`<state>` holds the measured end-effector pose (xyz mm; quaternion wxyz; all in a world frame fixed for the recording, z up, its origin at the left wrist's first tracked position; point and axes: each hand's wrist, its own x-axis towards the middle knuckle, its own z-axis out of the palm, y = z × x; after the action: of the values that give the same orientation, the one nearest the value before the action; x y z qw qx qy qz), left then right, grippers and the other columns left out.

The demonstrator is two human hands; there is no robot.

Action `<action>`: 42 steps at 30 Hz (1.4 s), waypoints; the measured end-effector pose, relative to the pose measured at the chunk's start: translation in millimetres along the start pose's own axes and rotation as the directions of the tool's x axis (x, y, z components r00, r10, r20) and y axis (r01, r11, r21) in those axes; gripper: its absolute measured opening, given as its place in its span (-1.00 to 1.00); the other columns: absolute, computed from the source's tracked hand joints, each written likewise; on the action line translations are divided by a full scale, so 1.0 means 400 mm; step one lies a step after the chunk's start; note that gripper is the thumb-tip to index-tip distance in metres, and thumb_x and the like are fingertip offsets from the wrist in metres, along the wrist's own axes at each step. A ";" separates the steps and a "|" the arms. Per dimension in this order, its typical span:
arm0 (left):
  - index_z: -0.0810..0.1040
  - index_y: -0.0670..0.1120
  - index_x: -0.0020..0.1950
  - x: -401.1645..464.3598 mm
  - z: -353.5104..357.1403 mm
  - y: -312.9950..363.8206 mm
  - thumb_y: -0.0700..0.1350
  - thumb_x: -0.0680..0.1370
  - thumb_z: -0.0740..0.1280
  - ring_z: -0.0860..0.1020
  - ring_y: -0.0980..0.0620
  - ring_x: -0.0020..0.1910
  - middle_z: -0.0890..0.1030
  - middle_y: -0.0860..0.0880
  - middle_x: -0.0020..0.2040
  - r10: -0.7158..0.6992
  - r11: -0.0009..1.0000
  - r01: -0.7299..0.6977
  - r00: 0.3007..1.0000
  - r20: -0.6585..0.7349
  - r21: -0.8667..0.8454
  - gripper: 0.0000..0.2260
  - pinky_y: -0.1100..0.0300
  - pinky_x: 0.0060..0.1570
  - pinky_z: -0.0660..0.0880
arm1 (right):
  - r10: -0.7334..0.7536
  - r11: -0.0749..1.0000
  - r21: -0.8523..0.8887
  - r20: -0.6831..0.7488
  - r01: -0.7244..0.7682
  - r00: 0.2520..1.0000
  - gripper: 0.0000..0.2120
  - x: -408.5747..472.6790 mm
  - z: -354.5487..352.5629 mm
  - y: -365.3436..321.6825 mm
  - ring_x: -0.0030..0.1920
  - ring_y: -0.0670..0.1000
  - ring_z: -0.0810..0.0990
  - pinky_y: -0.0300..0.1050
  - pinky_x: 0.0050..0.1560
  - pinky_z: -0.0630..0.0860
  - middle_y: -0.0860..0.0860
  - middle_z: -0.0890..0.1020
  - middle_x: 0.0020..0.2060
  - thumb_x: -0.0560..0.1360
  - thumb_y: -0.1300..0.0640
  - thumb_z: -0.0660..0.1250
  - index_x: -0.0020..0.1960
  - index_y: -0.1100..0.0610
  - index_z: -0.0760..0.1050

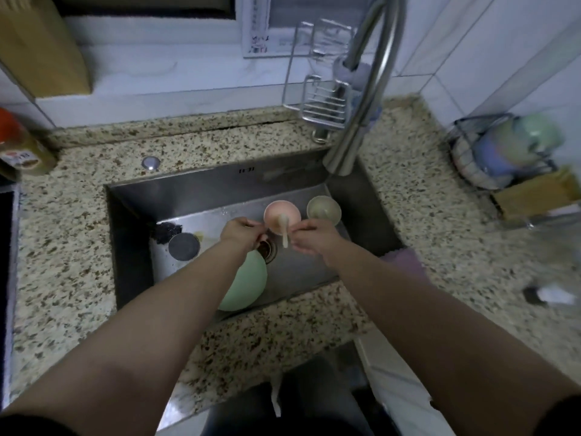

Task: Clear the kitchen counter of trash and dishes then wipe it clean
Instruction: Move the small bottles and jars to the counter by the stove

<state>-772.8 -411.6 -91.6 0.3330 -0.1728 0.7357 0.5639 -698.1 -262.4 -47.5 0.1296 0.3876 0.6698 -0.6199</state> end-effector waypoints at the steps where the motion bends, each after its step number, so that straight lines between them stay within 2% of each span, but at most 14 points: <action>1: 0.52 -0.15 -0.26 -0.010 0.021 0.017 -0.28 0.48 0.44 0.44 0.17 -0.67 0.54 -0.05 -0.55 0.010 1.000 -0.010 1.000 0.018 0.004 -0.84 0.31 -0.57 0.45 | -0.023 1.000 -0.013 -0.010 0.023 1.000 -0.90 -0.012 -0.029 -0.006 -0.31 0.00 0.57 -0.22 -0.26 0.59 0.13 0.58 -0.26 0.49 0.40 0.38 -0.04 0.25 0.57; 4: 0.61 -0.25 -0.13 -0.044 0.109 0.073 -0.24 0.49 0.42 0.49 0.12 -0.62 0.59 -0.07 -0.49 0.063 0.991 -0.075 0.993 0.099 0.115 -0.93 0.28 -0.52 0.51 | -0.047 0.996 0.069 -0.095 0.053 0.994 -0.86 -0.057 -0.134 -0.019 -0.39 0.00 0.55 -0.17 -0.25 0.54 0.14 0.58 -0.34 0.49 0.37 0.39 -0.19 0.18 0.55; 6: 0.59 -0.20 -0.23 -0.071 0.176 0.106 -0.26 0.52 0.38 0.50 0.08 -0.60 0.57 -0.03 -0.54 0.089 0.981 -0.117 0.981 0.174 0.155 -0.88 0.26 -0.45 0.52 | -0.031 0.984 0.167 -0.170 0.060 0.985 -0.87 -0.086 -0.204 -0.019 -0.42 -0.01 0.56 -0.18 -0.29 0.58 0.14 0.57 -0.36 0.50 0.37 0.39 -0.19 0.22 0.53; 9: 0.53 -0.11 -0.38 -0.112 0.291 0.138 -0.22 0.52 0.38 0.45 0.00 -0.55 0.55 -0.02 -0.58 0.116 0.955 -0.170 0.969 0.220 0.245 -0.74 0.18 -0.37 0.42 | -0.053 0.963 0.246 -0.243 0.114 0.969 -0.97 -0.140 -0.320 0.005 -0.43 -0.03 0.55 -0.23 -0.40 0.54 0.16 0.53 -0.37 0.55 0.36 0.31 -0.04 0.28 0.51; 14: 0.58 -0.09 -0.44 -0.241 0.502 0.146 -0.11 0.56 0.38 0.38 0.14 -0.65 0.51 0.05 -0.59 0.213 0.884 -0.350 0.892 0.399 0.310 -0.65 0.32 -0.54 0.36 | -0.007 0.945 0.293 -0.425 0.144 0.905 -0.95 -0.257 -0.526 0.098 -0.36 -0.01 0.53 -0.28 -0.47 0.54 0.12 0.54 -0.33 0.59 0.29 0.30 -0.05 0.26 0.48; 17: 0.57 -0.13 -0.34 -0.349 0.605 0.126 -0.14 0.57 0.37 0.38 0.19 -0.66 0.52 0.02 -0.55 0.238 0.859 -0.419 0.835 0.496 0.294 -0.73 0.38 -0.60 0.32 | 0.060 0.914 0.378 -0.480 0.145 0.875 -0.83 -0.320 -0.627 0.176 -0.35 0.00 0.52 -0.27 -0.48 0.56 0.12 0.51 -0.33 0.60 0.28 0.29 -0.17 0.18 0.44; 21: 0.52 -0.19 -0.22 -0.498 0.728 0.085 -0.23 0.60 0.30 0.40 0.21 -0.65 0.52 -0.11 -0.38 0.216 0.865 -0.439 0.762 0.611 0.242 -0.81 0.36 -0.60 0.34 | 0.130 0.882 0.450 -0.525 0.144 0.841 -0.88 -0.429 -0.753 0.281 -0.32 -0.01 0.57 -0.19 -0.37 0.62 0.09 0.55 -0.32 0.59 0.23 0.32 -0.13 0.17 0.47; 25: 0.52 -0.19 -0.23 -0.601 0.844 0.034 -0.24 0.60 0.30 0.41 0.08 -0.65 0.50 -0.17 -0.38 0.194 0.879 -0.423 0.740 0.644 0.222 -0.80 0.29 -0.60 0.34 | 0.169 0.885 0.444 -0.593 0.144 0.788 -0.88 -0.532 -0.850 0.374 -0.32 -0.01 0.59 -0.12 -0.22 0.63 0.07 0.58 -0.31 0.62 0.20 0.27 -0.03 0.21 0.54; 27: 0.55 -0.16 -0.24 -0.640 0.894 0.005 -0.21 0.58 0.34 0.40 0.10 -0.65 0.52 -0.11 -0.43 0.204 0.856 -0.453 0.736 0.645 0.247 -0.81 0.35 -0.63 0.31 | 0.189 0.881 0.450 -0.618 0.145 0.763 -0.83 -0.570 -0.890 0.423 -0.31 -0.01 0.60 -0.10 -0.14 0.62 0.07 0.60 -0.31 0.64 0.18 0.23 -0.02 0.21 0.57; 30: 0.54 -0.14 -0.27 -0.699 0.956 -0.041 -0.20 0.58 0.34 0.40 0.08 -0.60 0.52 -0.09 -0.44 0.191 0.840 -0.469 0.726 0.661 0.272 -0.79 0.36 -0.63 0.29 | 0.188 0.876 0.452 -0.643 0.169 0.742 -0.83 -0.628 -0.941 0.495 -0.32 -0.01 0.60 -0.15 -0.24 0.58 0.08 0.60 -0.31 0.62 0.19 0.25 -0.06 0.21 0.57; 34: 0.53 -0.14 -0.22 -0.780 1.019 -0.089 -0.20 0.57 0.34 0.38 0.14 -0.65 0.55 -0.09 -0.40 0.169 0.817 -0.482 0.724 0.669 0.315 -0.84 0.36 -0.63 0.30 | 0.167 0.889 0.424 -0.650 0.172 0.742 -0.97 -0.702 -0.995 0.572 -0.28 -0.03 0.60 -0.17 -0.21 0.59 0.08 0.61 -0.26 0.53 0.25 0.40 -0.08 0.18 0.56; 37: 0.51 -0.19 -0.12 -0.842 1.068 -0.128 -0.26 0.57 0.34 0.45 0.11 -0.59 0.56 -0.14 -0.34 0.153 0.839 -0.466 0.698 0.700 0.281 -0.92 0.34 -0.57 0.38 | 0.169 0.890 0.424 -0.650 0.169 0.741 -0.90 -0.747 -1.032 0.634 -0.21 -0.03 0.61 -0.17 -0.19 0.63 0.06 0.62 -0.21 0.47 0.35 0.42 -0.05 0.22 0.57; 39: 0.54 -0.24 -0.08 -0.875 1.095 -0.148 -0.33 0.55 0.34 0.49 0.03 -0.49 0.56 -0.16 -0.34 0.135 0.841 -0.467 0.672 0.728 0.274 -0.97 0.25 -0.46 0.45 | 0.183 0.874 0.452 -0.650 0.181 0.738 -0.87 -0.777 -1.044 0.663 -0.20 -0.03 0.61 -0.17 -0.18 0.64 0.04 0.61 -0.23 0.45 0.40 0.42 -0.09 0.21 0.55; 42: 0.58 -0.21 -0.15 -0.917 1.134 -0.174 -0.36 0.53 0.35 0.53 0.02 -0.41 0.59 -0.14 -0.29 0.120 0.802 -0.514 0.639 0.760 0.305 -0.90 0.23 -0.39 0.51 | 0.212 0.862 0.472 -0.664 0.182 0.717 -0.85 -0.820 -1.057 0.711 -0.34 -0.02 0.56 -0.24 -0.38 0.55 0.10 0.58 -0.31 0.44 0.43 0.41 -0.14 0.22 0.54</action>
<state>-331.6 -48.6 45.4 0.5128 0.2861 0.6871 0.4278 -156.7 -6.1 43.1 -0.2330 0.6174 0.4781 -0.5796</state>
